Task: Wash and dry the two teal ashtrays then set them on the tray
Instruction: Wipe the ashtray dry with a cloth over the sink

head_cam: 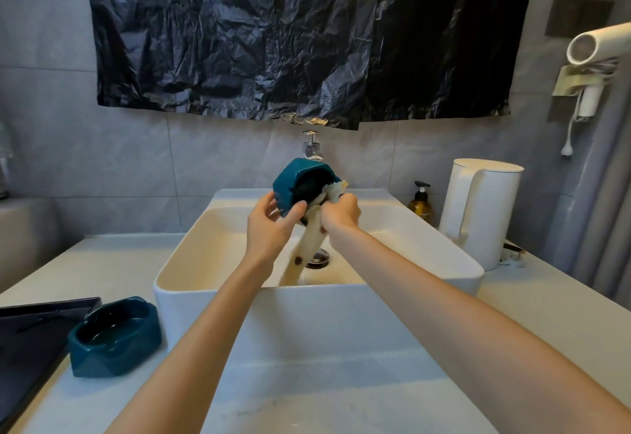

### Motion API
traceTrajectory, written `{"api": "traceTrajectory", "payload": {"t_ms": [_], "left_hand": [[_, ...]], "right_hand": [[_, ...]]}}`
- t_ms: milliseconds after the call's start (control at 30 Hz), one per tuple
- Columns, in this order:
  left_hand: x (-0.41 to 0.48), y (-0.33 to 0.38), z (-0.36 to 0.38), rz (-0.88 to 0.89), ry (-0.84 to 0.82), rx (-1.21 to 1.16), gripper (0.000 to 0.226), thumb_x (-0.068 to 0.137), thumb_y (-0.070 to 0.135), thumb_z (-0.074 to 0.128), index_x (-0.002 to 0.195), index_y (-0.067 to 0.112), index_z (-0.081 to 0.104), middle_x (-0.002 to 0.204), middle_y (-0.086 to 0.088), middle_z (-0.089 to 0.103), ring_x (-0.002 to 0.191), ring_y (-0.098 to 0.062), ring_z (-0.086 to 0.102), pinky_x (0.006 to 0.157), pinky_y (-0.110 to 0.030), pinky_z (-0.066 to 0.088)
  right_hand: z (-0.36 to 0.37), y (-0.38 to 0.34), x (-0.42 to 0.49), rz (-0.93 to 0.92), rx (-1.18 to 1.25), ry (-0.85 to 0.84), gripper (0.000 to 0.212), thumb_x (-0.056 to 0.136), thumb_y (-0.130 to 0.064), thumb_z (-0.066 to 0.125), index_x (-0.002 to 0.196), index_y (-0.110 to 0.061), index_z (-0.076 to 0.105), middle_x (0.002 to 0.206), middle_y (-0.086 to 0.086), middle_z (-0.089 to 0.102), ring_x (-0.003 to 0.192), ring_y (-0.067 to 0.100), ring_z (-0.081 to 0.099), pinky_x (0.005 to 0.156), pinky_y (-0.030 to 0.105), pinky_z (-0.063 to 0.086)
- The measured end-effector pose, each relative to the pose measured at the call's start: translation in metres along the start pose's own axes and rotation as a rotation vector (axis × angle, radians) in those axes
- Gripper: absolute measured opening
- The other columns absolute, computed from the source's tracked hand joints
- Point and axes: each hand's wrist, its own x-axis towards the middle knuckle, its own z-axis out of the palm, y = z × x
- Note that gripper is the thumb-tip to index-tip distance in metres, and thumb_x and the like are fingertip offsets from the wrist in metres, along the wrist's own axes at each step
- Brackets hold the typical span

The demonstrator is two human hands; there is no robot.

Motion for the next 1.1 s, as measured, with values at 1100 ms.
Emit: {"api": "traceTrajectory", "payload": {"t_ms": [1100], "left_hand": [[0.005, -0.005, -0.001, -0.107, 0.049, -0.047, 0.022, 0.085, 0.008, 0.064, 0.103, 0.020, 0.065, 0.091, 0.009, 0.064, 0.089, -0.018, 0.063, 0.059, -0.016, 0.051]], "right_hand": [[-0.019, 0.003, 0.012, -0.731, -0.381, -0.099, 0.024, 0.100, -0.018, 0.040, 0.118, -0.019, 0.055, 0.107, 0.008, 0.063, 0.096, 0.026, 0.057, 0.080, 0.042, 0.053]]}}
